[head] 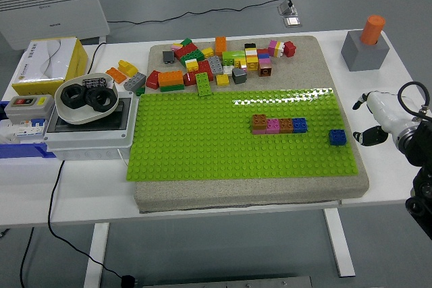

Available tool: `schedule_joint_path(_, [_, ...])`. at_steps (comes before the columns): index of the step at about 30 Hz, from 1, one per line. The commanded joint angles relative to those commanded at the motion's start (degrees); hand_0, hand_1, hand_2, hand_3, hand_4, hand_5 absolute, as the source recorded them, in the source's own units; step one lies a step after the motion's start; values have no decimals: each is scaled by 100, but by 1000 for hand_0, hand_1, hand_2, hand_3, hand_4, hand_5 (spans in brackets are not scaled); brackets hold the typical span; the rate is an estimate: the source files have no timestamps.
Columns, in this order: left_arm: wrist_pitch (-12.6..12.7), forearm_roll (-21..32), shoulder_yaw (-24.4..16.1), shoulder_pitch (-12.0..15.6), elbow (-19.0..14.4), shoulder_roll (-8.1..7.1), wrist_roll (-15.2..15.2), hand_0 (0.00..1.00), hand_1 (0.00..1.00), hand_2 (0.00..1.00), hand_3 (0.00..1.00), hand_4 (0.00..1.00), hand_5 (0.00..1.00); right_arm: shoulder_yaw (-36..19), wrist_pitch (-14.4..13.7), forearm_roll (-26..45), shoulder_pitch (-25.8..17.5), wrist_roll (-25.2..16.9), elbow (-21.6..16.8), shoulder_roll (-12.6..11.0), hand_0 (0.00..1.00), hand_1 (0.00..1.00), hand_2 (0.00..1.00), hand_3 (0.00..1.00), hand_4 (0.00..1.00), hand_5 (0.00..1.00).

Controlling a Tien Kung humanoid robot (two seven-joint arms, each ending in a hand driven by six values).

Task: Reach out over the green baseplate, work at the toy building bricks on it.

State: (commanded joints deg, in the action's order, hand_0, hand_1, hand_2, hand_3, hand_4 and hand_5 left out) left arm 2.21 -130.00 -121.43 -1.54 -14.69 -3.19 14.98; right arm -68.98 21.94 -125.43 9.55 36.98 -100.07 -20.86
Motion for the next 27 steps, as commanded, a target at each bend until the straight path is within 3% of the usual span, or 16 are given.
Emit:
schedule_joint_path(9, [99, 157, 115, 116, -38, -33, -7, 766, 708, 623, 470, 635, 330, -76, -160, 46, -58, -23, 302, 182, 889, 887, 883, 671, 744, 101])
schedule_joint_path(19, [81, 0, 66, 129, 25, -96, 98, 766, 707, 626, 469, 626, 337, 476, -349, -92, 434, -143, 855, 262, 883, 875, 875, 669, 741, 109])
schedule_joint_path(27, [103, 0, 51, 120, 11, -70, 100, 767, 708, 626, 475, 619, 334, 598, -388, -154, 522, -148, 1127, 354, 881, 870, 868, 668, 738, 109])
